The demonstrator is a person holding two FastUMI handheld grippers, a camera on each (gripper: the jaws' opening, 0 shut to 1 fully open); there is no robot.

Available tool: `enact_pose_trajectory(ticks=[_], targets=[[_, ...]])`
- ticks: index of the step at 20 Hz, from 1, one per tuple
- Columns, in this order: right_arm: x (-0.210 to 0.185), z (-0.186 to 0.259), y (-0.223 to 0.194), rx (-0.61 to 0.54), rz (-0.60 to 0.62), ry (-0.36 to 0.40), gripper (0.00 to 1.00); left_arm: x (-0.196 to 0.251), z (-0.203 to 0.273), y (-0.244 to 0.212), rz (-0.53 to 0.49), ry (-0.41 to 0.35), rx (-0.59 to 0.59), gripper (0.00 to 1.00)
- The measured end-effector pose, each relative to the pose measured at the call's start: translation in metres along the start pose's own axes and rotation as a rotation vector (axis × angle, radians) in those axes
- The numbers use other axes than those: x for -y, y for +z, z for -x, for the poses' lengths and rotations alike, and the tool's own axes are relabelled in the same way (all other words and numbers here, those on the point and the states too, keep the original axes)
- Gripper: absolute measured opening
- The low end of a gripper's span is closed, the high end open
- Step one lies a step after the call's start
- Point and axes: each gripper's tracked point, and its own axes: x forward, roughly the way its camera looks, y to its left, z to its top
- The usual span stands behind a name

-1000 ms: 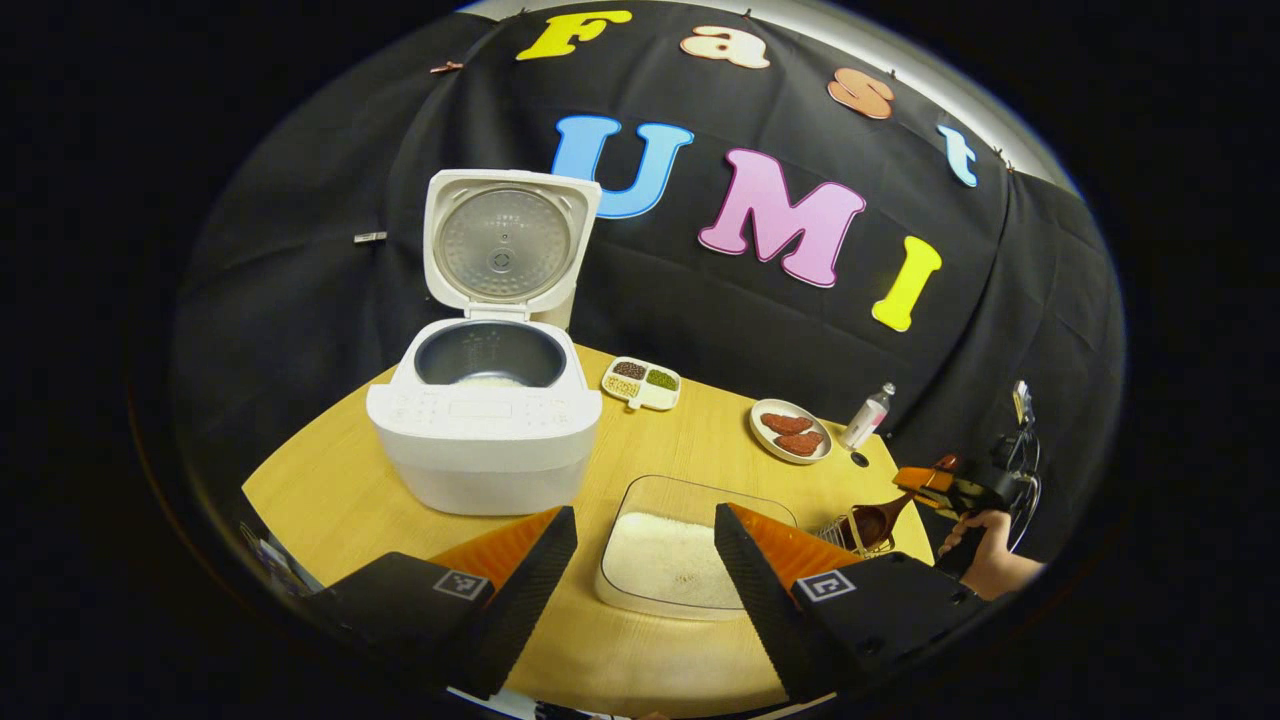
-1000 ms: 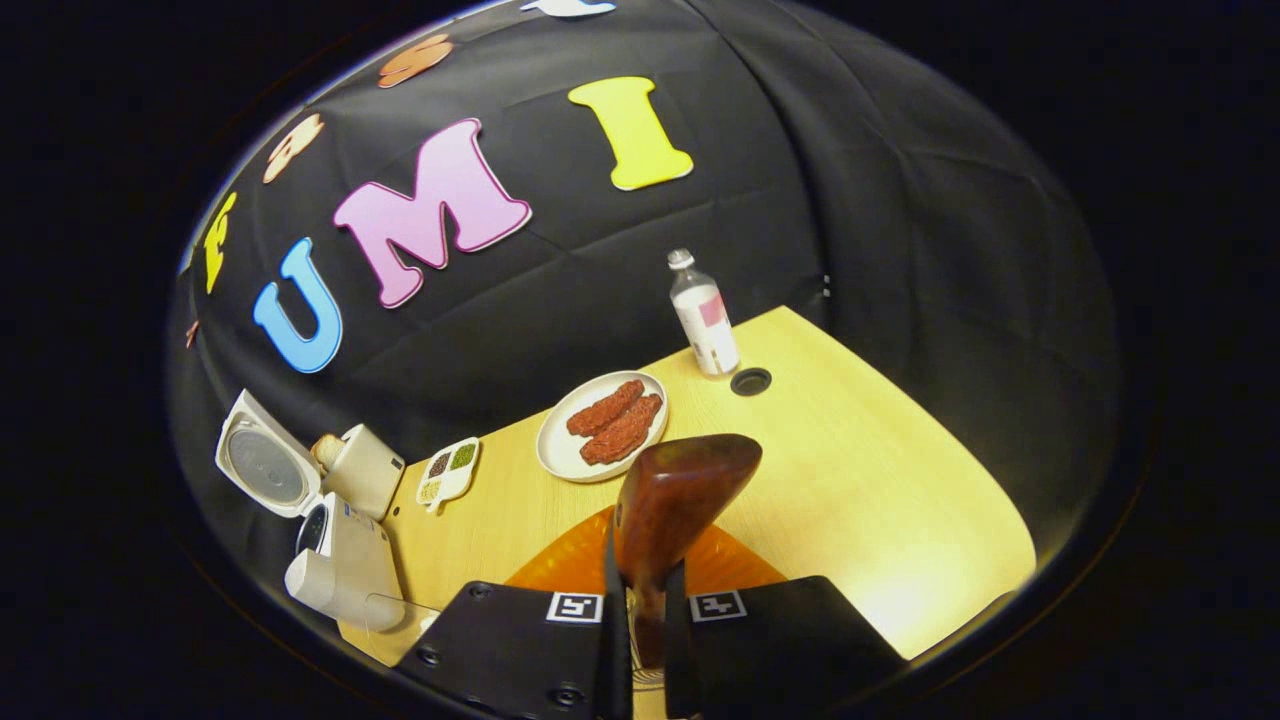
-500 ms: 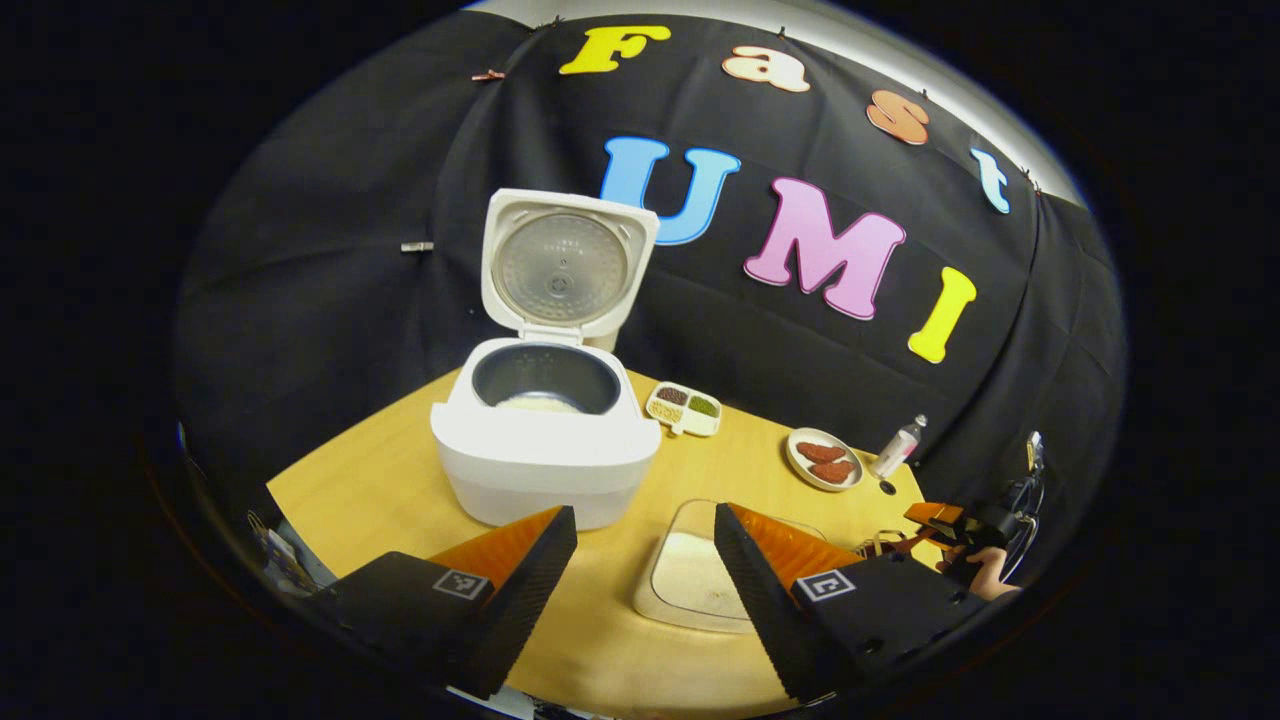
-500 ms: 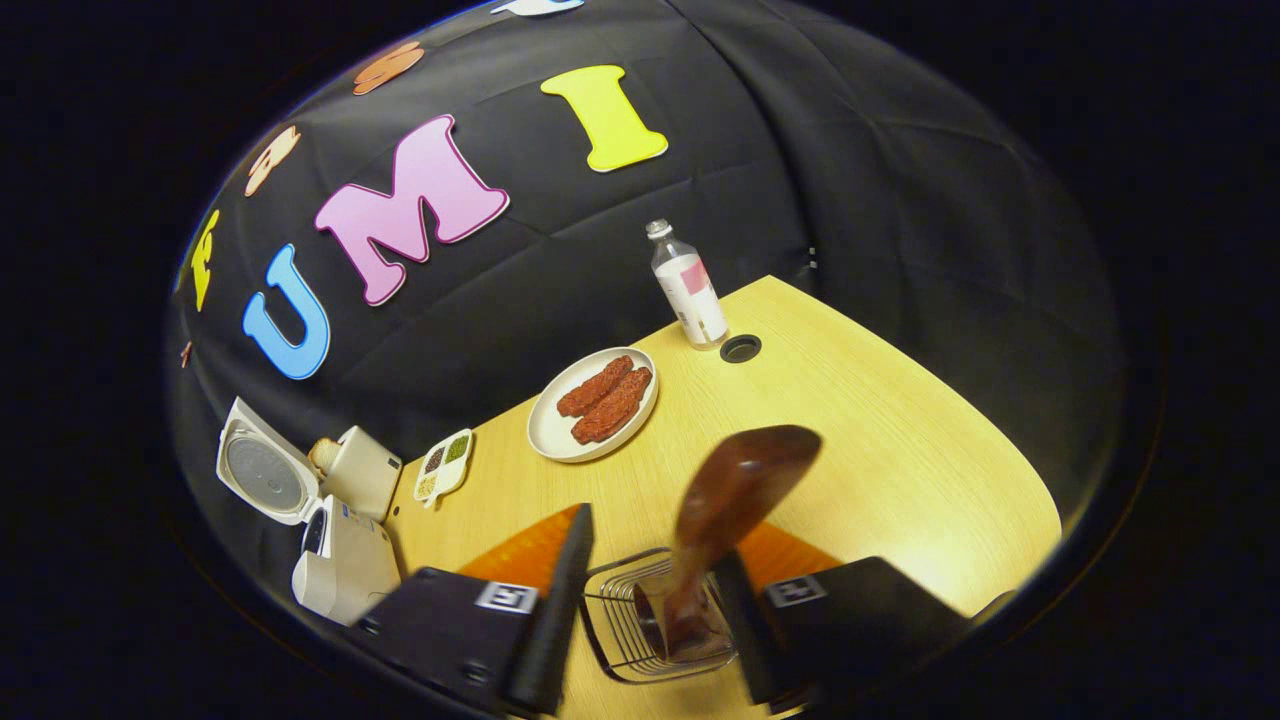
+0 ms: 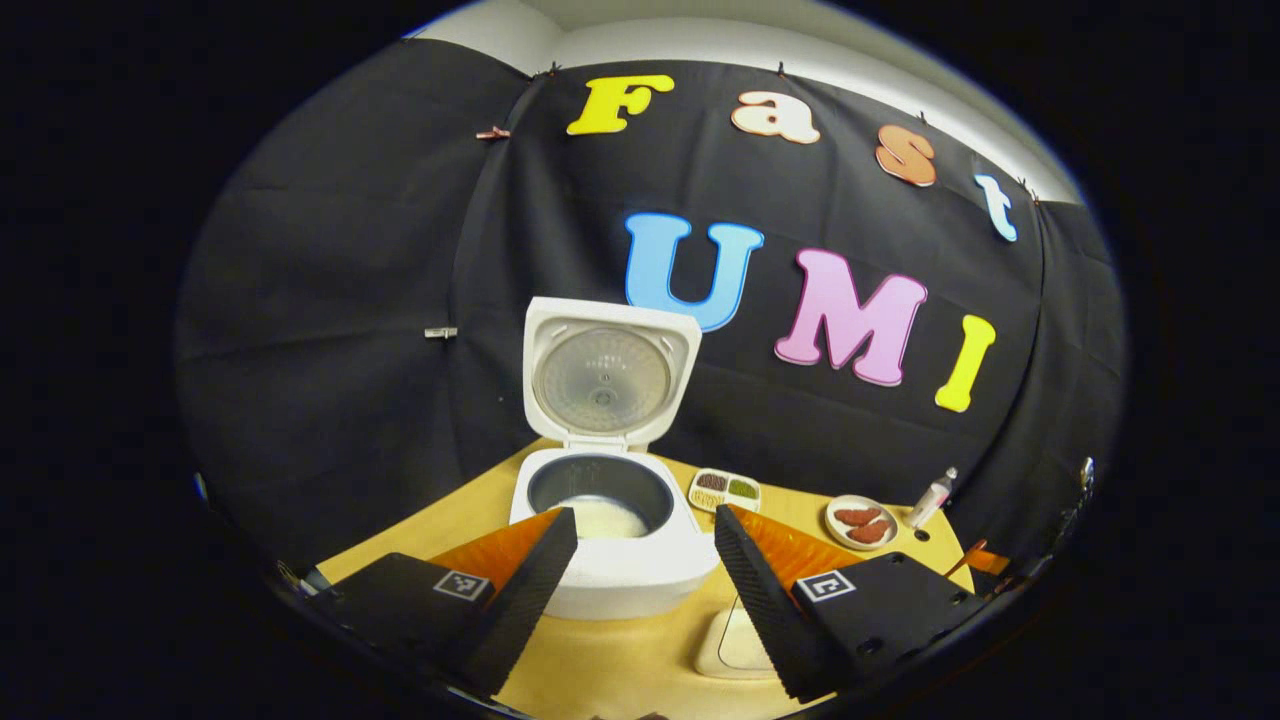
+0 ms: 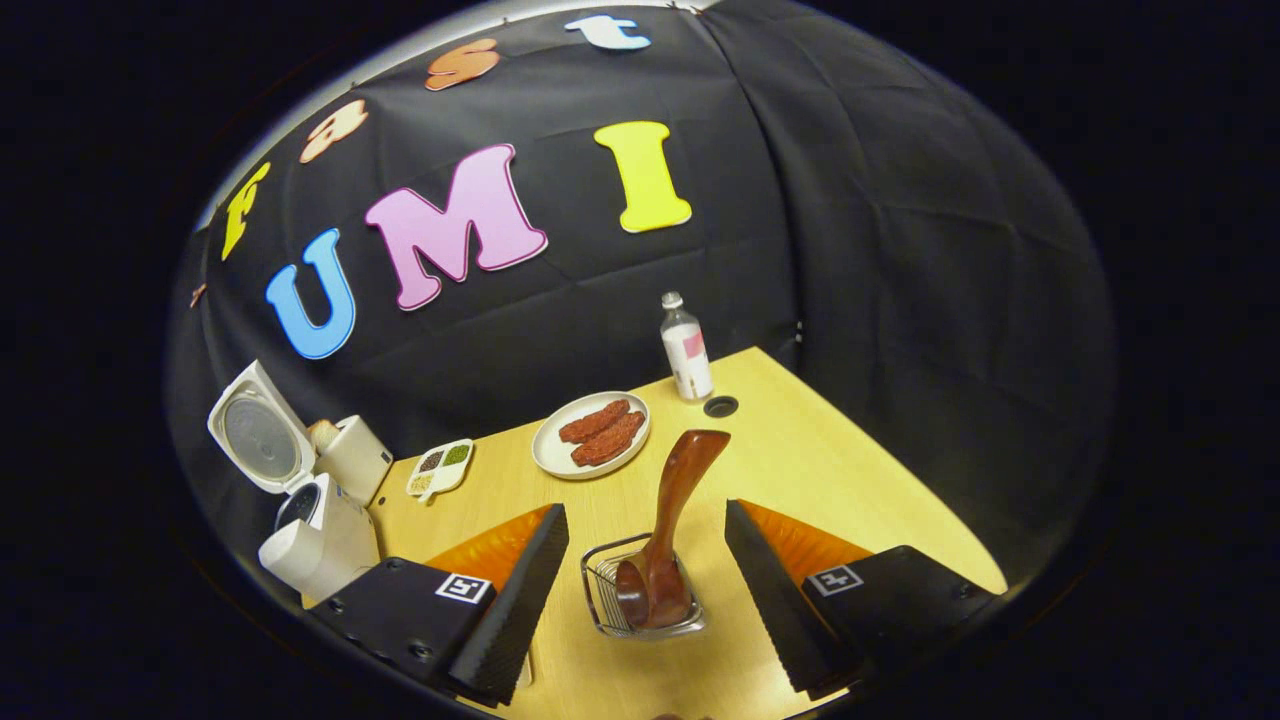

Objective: Close the left gripper, press the button to open the rice cooker; take a wooden spoon from the chopstick holder with the right hand, scoop a spoonful of rice and pour it into the rice cooker, then put the wooden spoon back into the chopstick holder.

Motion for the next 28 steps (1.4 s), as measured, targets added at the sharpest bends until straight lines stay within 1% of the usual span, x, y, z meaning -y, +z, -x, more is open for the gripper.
enact_pose_trajectory(ticks=[3, 4, 6, 7, 9, 12, 16, 21, 22, 23, 24, 28], targets=[[-0.006, 0.032, 0.019, 0.072, 0.077, -0.001, 0.98, -0.012, -0.018, 0.045, 0.002, 0.009, 0.048, 0.96], [-0.008, 0.043, 0.024, 0.095, 0.102, -0.001, 0.99, -0.016, -0.024, 0.062, -0.006, 0.011, 0.076, 0.96], [-0.016, 0.063, 0.029, 0.127, 0.156, 0.007, 0.98, -0.028, -0.039, 0.094, -0.036, 0.038, 0.130, 0.95], [-0.020, 0.072, 0.030, 0.134, 0.178, 0.012, 0.98, -0.039, -0.048, 0.110, -0.044, 0.070, 0.154, 0.95], [-0.032, 0.088, 0.028, 0.142, 0.208, 0.034, 0.98, -0.046, -0.066, 0.133, -0.014, 0.083, 0.165, 0.95], [-0.049, 0.098, 0.023, 0.141, 0.243, 0.069, 0.99, -0.056, -0.092, 0.168, 0.030, 0.088, 0.201, 0.95], [-0.076, 0.107, 0.022, 0.131, 0.245, 0.131, 0.98, -0.060, -0.131, 0.200, -0.005, 0.083, 0.215, 0.95], [-0.099, 0.112, 0.038, 0.163, 0.256, 0.164, 0.99, -0.047, -0.196, 0.226, -0.092, 0.027, 0.205, 0.95], [-0.101, 0.112, 0.038, 0.163, 0.253, 0.165, 0.99, -0.046, -0.212, 0.223, -0.112, 0.023, 0.184, 0.95], [-0.105, 0.113, 0.038, 0.163, 0.254, 0.168, 0.99, -0.043, -0.231, 0.219, -0.123, 0.001, 0.167, 0.95], [-0.108, 0.113, 0.035, 0.157, 0.259, 0.174, 0.99, -0.044, -0.246, 0.214, -0.132, 0.006, 0.144, 0.95], [-0.114, 0.116, 0.031, 0.143, 0.271, 0.172, 0.99, -0.047, -0.300, 0.200, -0.105, 0.006, 0.082, 0.94]])
